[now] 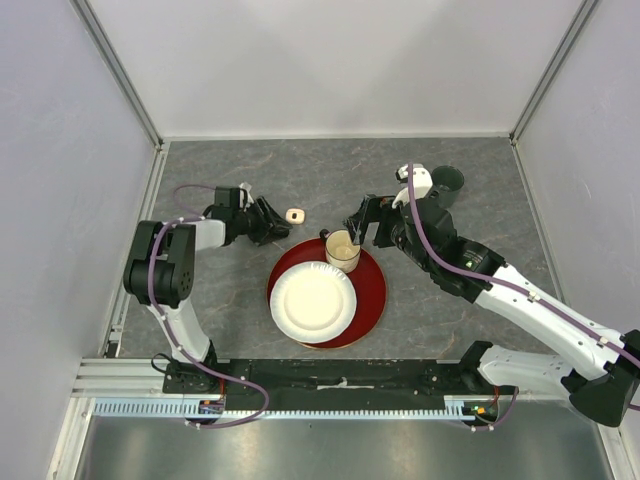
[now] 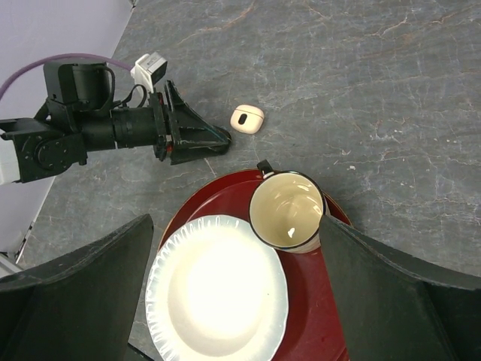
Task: Insert the wireless bluetooth earbuds into the charging case
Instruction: Place the charging case at the center of the board, then reset both arms
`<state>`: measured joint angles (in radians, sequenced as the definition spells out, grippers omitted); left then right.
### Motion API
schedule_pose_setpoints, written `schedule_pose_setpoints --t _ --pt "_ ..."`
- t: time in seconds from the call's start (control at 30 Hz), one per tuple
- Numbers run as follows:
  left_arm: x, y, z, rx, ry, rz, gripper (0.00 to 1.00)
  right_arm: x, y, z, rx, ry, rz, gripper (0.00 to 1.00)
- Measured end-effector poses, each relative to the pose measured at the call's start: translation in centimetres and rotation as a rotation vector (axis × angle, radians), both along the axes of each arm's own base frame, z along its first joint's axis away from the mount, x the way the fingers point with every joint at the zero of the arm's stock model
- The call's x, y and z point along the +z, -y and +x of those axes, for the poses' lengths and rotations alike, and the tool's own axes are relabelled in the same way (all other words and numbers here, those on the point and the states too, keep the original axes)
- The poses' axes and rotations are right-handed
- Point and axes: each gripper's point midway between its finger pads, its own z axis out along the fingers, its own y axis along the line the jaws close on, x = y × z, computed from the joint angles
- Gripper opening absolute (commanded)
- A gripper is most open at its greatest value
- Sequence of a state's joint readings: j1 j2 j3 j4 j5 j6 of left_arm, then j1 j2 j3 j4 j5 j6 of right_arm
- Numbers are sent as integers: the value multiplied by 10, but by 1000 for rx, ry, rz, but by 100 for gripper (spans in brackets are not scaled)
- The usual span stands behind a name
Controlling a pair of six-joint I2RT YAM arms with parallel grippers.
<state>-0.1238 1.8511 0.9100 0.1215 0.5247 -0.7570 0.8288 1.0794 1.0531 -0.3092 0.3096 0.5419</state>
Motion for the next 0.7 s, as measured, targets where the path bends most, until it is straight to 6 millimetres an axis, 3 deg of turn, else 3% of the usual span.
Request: schedule_pose_setpoints --t 0.2,0.27,0.4,0.57,0.63,0.7 --pt "7 -13 -3 14 14 74 73 0 0 0 0 1 -2 98" --pt "8 -23 -5 35 12 120 80 0 2 1 -3 2 -6 98" --pt "20 -46 -17 78 23 214 85 -2 10 8 -33 4 -21 98" --pt "78 -66 -33 137 197 294 88 -9 48 35 -160 -12 -45 98" --pt "108 -74 -40 173 297 314 88 -23 75 52 -240 -44 -55 98" --pt "137 -81 -49 214 392 323 88 -50 113 66 -332 -109 -69 98"
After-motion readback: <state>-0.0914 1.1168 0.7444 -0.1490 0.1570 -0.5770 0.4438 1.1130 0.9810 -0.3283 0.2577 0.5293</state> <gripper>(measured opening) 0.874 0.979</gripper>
